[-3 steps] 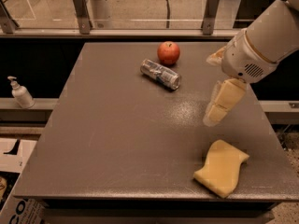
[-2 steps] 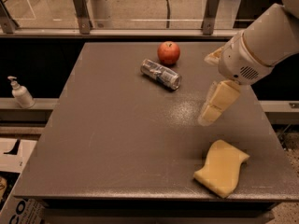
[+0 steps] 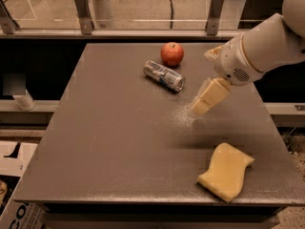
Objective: Pick redbull can
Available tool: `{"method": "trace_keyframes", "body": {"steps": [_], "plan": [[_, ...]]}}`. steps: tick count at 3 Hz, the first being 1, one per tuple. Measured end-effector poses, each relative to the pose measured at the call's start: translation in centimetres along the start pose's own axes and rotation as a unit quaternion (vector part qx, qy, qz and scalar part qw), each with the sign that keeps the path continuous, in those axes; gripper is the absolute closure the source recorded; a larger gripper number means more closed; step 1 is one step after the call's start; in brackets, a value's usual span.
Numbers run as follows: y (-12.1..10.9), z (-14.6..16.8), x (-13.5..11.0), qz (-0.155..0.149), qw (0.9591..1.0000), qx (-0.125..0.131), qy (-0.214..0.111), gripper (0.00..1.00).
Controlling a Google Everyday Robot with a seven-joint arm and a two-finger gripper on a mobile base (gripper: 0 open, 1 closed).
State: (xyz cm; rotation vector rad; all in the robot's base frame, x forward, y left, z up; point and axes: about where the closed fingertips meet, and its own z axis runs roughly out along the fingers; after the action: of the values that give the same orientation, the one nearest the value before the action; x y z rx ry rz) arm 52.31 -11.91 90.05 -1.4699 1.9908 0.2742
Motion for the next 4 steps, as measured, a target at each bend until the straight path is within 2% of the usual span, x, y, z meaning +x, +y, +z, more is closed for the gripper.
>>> {"method": "trace_keyframes", "body": {"steps": [1,2,3,4], "plan": [[-1.6,1.1,-1.0,0.030,0.9986,0.011,-0.042,0.00],[-3.0,2.7,-1.2,0.065,0.9940,0.012,-0.087,0.00],[-3.3,4.0,-1.4,0.078,0.9915,0.012,-0.104,0.00],[-3.3,5.1,-1.6,0.080,0.9918,0.016,-0.098,0.00]]}}
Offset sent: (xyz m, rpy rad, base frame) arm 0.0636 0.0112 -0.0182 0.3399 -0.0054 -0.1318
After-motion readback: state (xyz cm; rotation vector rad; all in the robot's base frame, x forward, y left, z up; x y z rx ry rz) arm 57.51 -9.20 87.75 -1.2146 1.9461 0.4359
